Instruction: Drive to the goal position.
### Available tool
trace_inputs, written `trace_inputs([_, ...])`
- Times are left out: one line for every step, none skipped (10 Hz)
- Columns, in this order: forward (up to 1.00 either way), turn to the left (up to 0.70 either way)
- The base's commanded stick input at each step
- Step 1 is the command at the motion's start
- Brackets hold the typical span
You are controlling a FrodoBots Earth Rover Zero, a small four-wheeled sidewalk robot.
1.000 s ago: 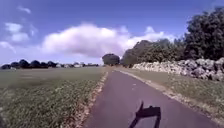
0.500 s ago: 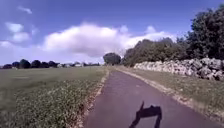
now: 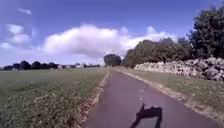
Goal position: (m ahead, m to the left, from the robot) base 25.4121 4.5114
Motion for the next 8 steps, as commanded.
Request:
trace_inputs([0.70, 0.00])
trace_inputs([0.70, 0.00])
trace_inputs([0.70, -0.01])
trace_inputs([0.70, -0.13])
trace_inputs([0.70, -0.11])
trace_inputs([0.70, -0.08])
trace_inputs([0.70, 0.00])
trace_inputs([0.70, 0.00])
